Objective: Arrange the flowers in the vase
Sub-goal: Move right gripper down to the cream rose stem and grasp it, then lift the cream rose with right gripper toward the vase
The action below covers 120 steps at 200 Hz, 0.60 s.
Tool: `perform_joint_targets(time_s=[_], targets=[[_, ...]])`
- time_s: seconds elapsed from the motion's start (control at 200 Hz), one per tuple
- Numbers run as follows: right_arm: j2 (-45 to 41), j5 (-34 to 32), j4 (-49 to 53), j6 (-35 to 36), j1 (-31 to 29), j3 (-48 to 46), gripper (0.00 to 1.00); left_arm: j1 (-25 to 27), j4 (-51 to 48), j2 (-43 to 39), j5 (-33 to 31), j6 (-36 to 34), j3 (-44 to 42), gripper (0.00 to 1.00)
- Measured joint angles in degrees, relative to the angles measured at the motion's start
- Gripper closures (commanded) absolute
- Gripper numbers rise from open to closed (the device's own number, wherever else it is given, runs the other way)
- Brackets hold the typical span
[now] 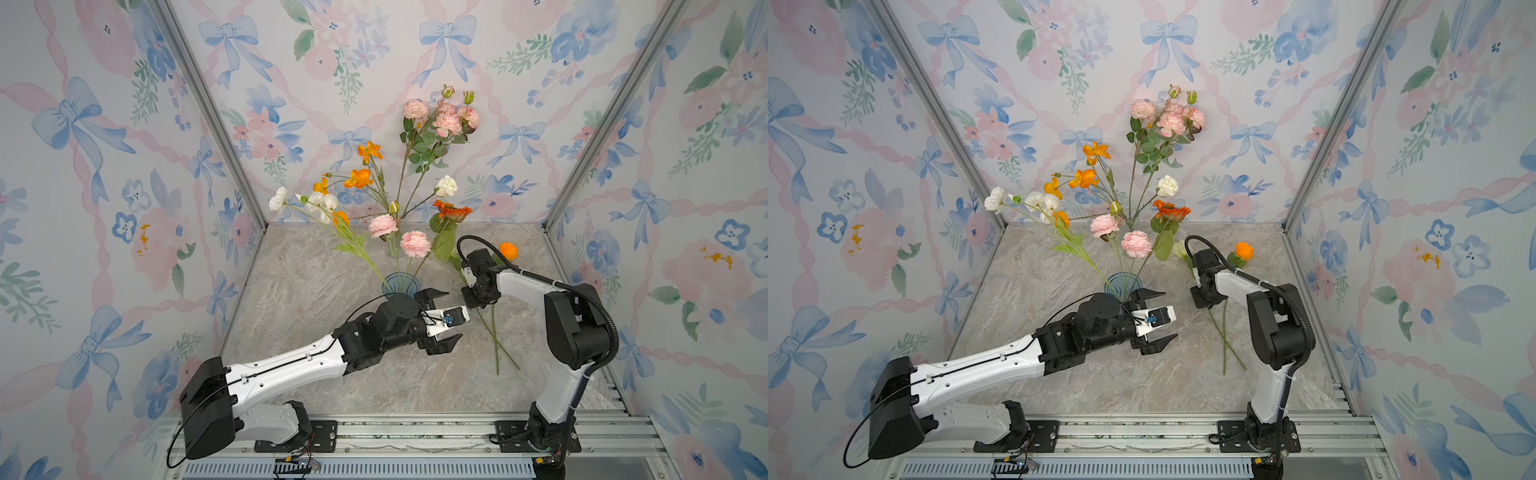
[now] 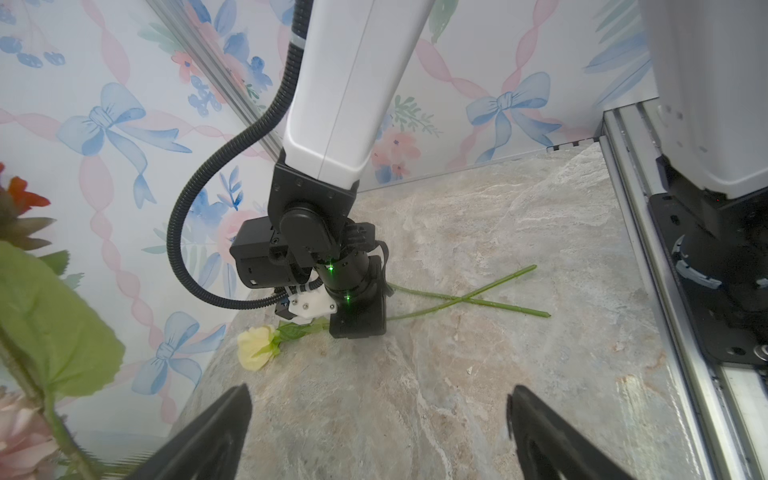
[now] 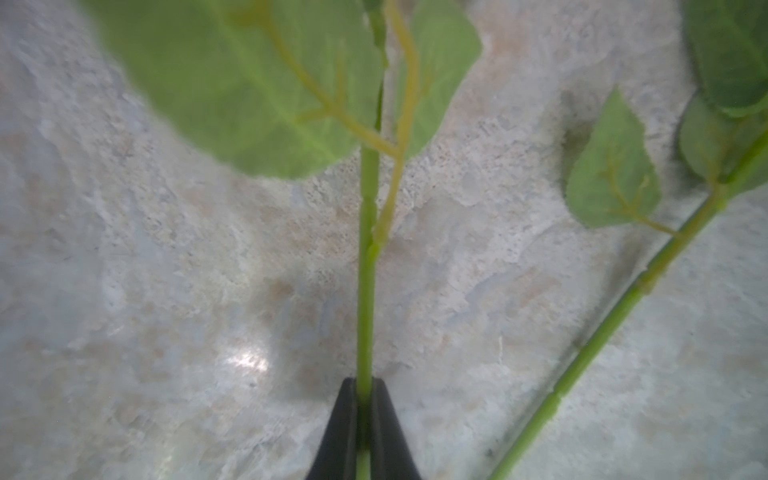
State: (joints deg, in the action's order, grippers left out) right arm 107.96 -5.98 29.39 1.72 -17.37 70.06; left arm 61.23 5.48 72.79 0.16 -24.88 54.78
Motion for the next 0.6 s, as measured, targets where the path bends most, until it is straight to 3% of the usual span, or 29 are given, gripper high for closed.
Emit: perform_joint_targets(time_s=[0.135,0.37,0.6], targets=[[-0.57,0.83,0.00,0.74,0.00,0.00,1.00,-0.02,0.00,0.00,0.00,0.02,-0.04,0.02],[-7.96,1.97,-0.85,0.52,0.00,-0.68,1.00,-0.37,-0.02,-0.83,-0.37,-0.02,-0.15,0.02],[-20.94,7.04,-5.73,-8.20,2.08,-7.17,1.00,-3.43,-0.31,-7.17,-0.94,-0.66,-0.61,0.02]])
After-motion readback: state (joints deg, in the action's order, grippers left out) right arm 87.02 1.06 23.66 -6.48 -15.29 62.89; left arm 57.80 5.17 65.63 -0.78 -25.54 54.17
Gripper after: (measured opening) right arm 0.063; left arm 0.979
